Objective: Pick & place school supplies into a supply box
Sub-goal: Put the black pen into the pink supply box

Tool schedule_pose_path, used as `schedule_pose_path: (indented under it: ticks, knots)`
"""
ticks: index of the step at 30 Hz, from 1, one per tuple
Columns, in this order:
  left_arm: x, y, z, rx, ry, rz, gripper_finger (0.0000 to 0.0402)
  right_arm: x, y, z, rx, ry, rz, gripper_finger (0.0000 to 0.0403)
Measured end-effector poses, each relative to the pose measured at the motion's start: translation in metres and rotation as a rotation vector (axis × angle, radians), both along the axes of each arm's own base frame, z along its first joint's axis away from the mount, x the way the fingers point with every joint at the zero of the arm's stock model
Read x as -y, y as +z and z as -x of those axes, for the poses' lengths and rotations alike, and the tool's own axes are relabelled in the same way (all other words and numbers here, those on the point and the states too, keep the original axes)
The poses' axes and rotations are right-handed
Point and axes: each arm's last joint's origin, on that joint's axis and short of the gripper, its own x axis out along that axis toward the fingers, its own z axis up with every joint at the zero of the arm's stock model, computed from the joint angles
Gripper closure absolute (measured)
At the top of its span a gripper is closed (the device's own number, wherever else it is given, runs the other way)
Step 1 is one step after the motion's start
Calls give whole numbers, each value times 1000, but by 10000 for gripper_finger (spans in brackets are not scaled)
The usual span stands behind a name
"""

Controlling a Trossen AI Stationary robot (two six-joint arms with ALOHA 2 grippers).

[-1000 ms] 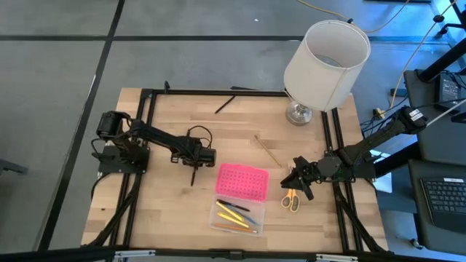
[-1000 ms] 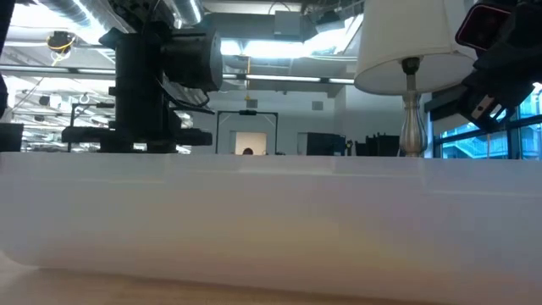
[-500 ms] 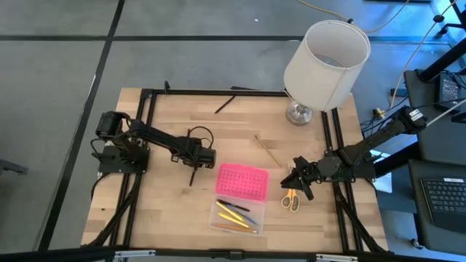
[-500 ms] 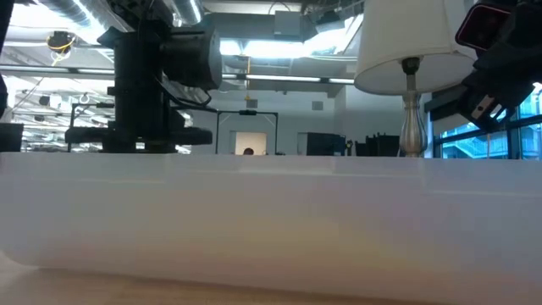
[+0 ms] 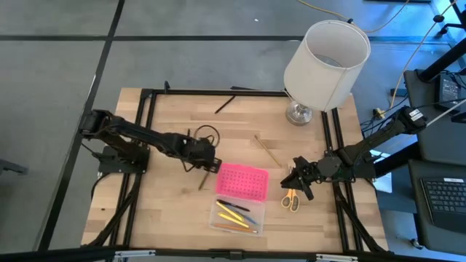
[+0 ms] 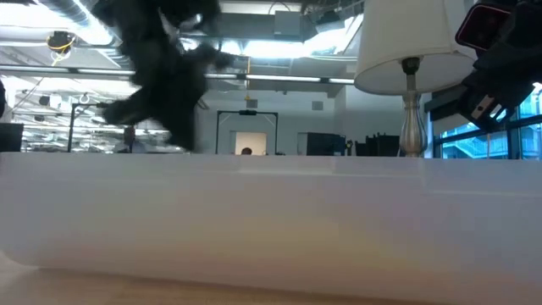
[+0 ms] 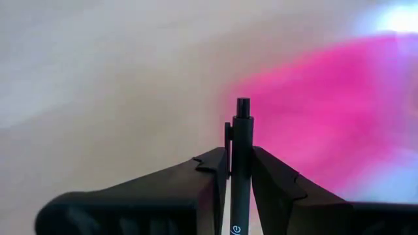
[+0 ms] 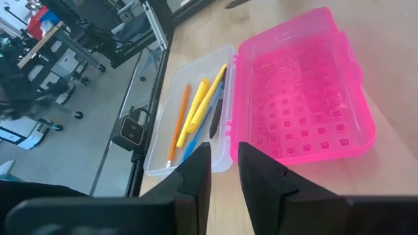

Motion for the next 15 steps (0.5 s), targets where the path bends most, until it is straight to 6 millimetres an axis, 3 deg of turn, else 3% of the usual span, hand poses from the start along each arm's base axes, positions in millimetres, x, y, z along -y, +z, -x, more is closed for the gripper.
schedule_pose_path:
  ticks: [8, 15]
  knots:
    - [32, 67, -42, 836, -443, -103, 351, 0, 0, 0, 0, -1, -1, 320]
    - [63, 120, -70, 938, -670, -251, 362, 0, 0, 0, 0, -3, -7, 320]
